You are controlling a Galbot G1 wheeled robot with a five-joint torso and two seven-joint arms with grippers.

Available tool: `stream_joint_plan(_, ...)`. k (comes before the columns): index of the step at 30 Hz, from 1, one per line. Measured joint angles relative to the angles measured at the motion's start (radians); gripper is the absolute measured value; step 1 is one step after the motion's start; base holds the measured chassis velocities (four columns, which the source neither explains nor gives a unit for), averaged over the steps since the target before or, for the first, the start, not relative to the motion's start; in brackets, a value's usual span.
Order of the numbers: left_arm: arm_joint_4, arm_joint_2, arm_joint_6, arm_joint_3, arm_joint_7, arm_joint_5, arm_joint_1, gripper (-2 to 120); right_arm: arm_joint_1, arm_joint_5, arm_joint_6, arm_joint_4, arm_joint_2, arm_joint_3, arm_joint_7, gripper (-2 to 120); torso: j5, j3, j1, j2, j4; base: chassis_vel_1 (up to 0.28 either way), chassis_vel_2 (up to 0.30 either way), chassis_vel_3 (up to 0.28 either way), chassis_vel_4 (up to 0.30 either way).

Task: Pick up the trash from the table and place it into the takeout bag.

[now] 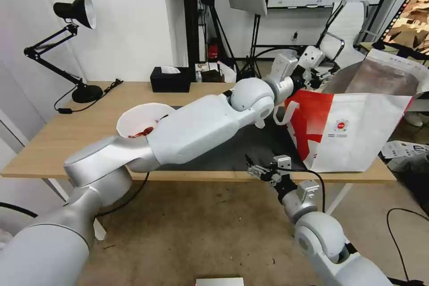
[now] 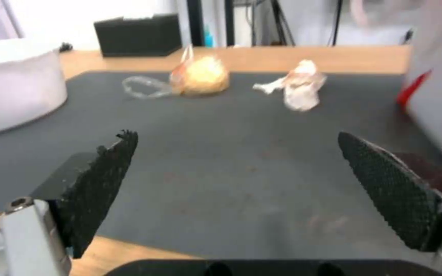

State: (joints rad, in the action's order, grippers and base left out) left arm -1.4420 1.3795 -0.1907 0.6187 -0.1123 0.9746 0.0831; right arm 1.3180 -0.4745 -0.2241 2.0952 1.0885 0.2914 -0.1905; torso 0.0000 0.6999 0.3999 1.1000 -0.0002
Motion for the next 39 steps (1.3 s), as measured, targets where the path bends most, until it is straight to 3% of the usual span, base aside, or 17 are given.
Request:
stream_joint_plan(3, -0.059, -0.048, 0.003, -0.025, -0.012, -0.013, -0.037, 74, 0.016, 0.000, 0.008, 0.021, -0.004, 0.019, 0.003, 100, -0.0002, 0.000, 0.000, 0.000, 0.0000, 0.000, 0.000, 0.000, 0.000)
stream_joint_plan(5, -0.174, -0.142, 0.008, -0.091, -0.049, -0.039, -0.133, 86, 0.041, 0.000, 0.043, 0.059, -0.018, 0.060, 0.013, 100, -0.0004, 0.000, 0.000, 0.000, 0.0010, 0.000, 0.000, 0.000, 0.000)
stream_joint_plan(7, -0.214, -0.176, 0.008, -0.119, -0.056, -0.052, -0.171, 89, 0.053, 0.000, 0.056, 0.072, -0.022, 0.076, 0.017, 100, -0.0006, 0.000, 0.000, 0.000, 0.0007, 0.000, 0.000, 0.000, 0.000)
stream_joint_plan(8, -0.311, -0.259, 0.010, -0.196, -0.063, -0.100, -0.268, 95, 0.095, 0.000, 0.097, 0.111, -0.030, 0.123, 0.022, 100, -0.0006, 0.000, 0.000, 0.000, 0.0001, 0.000, 0.000, 0.000, 0.000)
stream_joint_plan(10, -0.337, -0.283, 0.012, -0.219, -0.063, -0.114, -0.298, 98, 0.105, 0.000, 0.107, 0.119, -0.031, 0.134, 0.022, 100, -0.0005, 0.000, 0.000, 0.000, 0.0003, 0.000, 0.000, 0.000, 0.000)
stream_joint_plan(12, -0.424, -0.372, 0.020, -0.314, -0.045, -0.170, -0.418, 99, 0.157, 0.003, 0.144, 0.157, -0.034, 0.174, 0.024, 100, -0.0004, 0.000, 0.000, 0.000, 0.0000, 0.000, 0.000, 0.000, 0.000)
stream_joint_plan(13, -0.494, -0.442, 0.031, -0.404, -0.021, -0.221, -0.559, 100, 0.196, 0.011, 0.170, 0.183, -0.032, 0.200, 0.024, 100, -0.0006, 0.000, 0.000, 0.000, 0.0004, 0.000, 0.000, 0.000, 0.000)
stream_joint_plan(16, -0.549, -0.485, 0.042, -0.493, -0.009, -0.270, -0.694, 100, 0.230, 0.037, 0.195, 0.205, -0.024, 0.221, 0.025, 100, -0.0010, 0.000, 0.000, 0.000, 0.0009, 0.000, 0.000, 0.000, 0.000)
stream_joint_plan(17, -0.603, -0.505, 0.051, -0.594, 0.001, -0.315, -0.837, 100, 0.268, 0.071, 0.219, 0.218, -0.013, 0.236, 0.029, 100, -0.0004, 0.000, 0.000, 0.000, 0.0005, 0.000, 0.000, 0.000, 0.000)
stream_joint_plan(19, -0.634, -0.510, 0.057, -0.649, 0.004, -0.339, -0.928, 100, 0.289, 0.090, 0.231, 0.226, -0.004, 0.243, 0.032, 100, -0.0007, 0.000, 0.000, 0.000, 0.0005, 0.000, 0.000, 0.000, 0.000)
stream_joint_plan(21, -0.687, -0.497, 0.097, -0.759, 0.006, -0.430, -1.131, 100, 0.335, 0.125, 0.256, 0.239, 0.017, 0.256, 0.035, 100, 0.0000, 0.000, 0.000, 0.000, 0.0003, 0.000, 0.000, 0.000, 0.000)
stream_joint_plan(22, -0.687, -0.497, 0.097, -0.759, 0.006, -0.430, -1.131, 100, 0.335, 0.125, 0.256, 0.239, 0.017, 0.256, 0.035, 100, 0.0000, 0.000, 0.000, 0.000, 0.0003, 0.000, 0.000, 0.000, 0.000)
stream_joint_plan(25, -0.715, -0.415, 0.146, -0.876, 0.008, -0.575, -1.374, 100, 0.375, 0.169, 0.289, 0.242, 0.056, 0.261, 0.038, 100, -0.0003, 0.000, 0.000, 0.000, 0.0004, 0.000, 0.000, 0.000, 0.000)
stream_joint_plan(26, -0.715, -0.415, 0.146, -0.876, 0.008, -0.575, -1.374, 100, 0.375, 0.169, 0.289, 0.242, 0.056, 0.261, 0.038, 100, -0.0003, 0.000, 0.000, 0.000, 0.0004, 0.000, 0.000, 0.000, 0.000)
stream_joint_plan(28, -0.723, -0.338, 0.173, -0.940, 0.007, -0.661, -1.502, 100, 0.403, 0.201, 0.324, 0.233, 0.092, 0.251, 0.039, 100, -0.0002, 0.000, 0.000, 0.000, 0.0004, 0.000, 0.000, 0.000, 0.000)
stream_joint_plan(31, -0.726, -0.269, 0.193, -0.987, -0.005, -0.734, -1.588, 100, 0.434, 0.243, 0.362, 0.213, 0.133, 0.221, 0.041, 100, -0.0001, 0.000, 0.000, 0.000, 0.0003, 0.000, 0.000, 0.000, 0.000)
stream_joint_plan(39, -0.732, -0.199, 0.191, -1.008, -0.035, -0.823, -1.666, 100, 0.480, 0.300, 0.376, 0.175, 0.182, 0.169, 0.029, 100, 0.0000, 0.000, 0.000, 0.000, 0.0001, 0.000, 0.000, 0.000, 0.000)
